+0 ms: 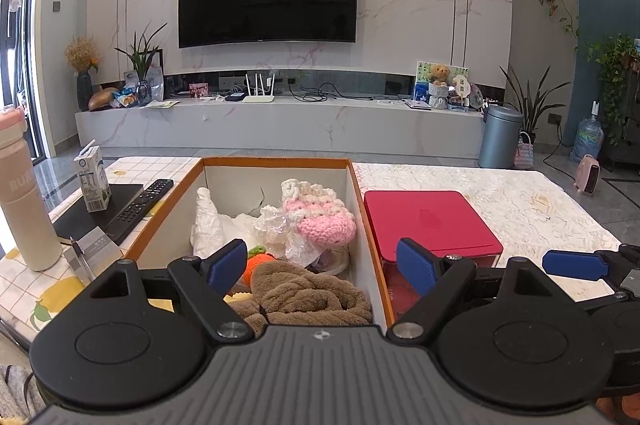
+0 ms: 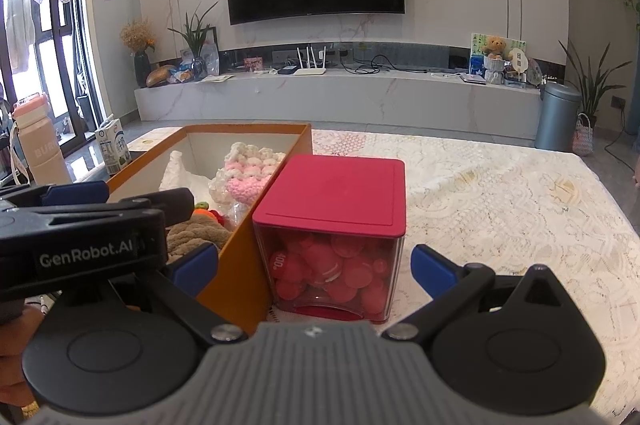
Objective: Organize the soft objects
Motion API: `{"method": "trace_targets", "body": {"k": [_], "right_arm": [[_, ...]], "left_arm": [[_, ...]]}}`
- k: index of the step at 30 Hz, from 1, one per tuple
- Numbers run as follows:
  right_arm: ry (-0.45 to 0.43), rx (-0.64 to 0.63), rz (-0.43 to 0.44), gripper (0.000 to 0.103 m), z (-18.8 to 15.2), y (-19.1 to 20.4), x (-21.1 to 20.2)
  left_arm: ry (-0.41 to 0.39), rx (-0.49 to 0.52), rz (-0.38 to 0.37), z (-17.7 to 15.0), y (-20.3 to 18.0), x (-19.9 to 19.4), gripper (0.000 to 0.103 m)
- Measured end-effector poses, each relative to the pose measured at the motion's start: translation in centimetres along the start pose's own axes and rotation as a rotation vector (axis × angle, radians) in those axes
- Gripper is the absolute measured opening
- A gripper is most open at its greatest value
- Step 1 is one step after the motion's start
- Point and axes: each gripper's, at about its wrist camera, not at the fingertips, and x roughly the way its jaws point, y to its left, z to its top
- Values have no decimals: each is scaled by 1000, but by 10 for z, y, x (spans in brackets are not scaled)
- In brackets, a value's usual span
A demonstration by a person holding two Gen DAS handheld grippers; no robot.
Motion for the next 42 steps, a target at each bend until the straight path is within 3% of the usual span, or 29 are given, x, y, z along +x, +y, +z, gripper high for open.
{"method": "trace_targets", "body": {"k": [42], "right_arm": [[0,3,-4,100,-1,-1,1]], "left_arm": [[1,2,12,-1,-1,0,99]]}}
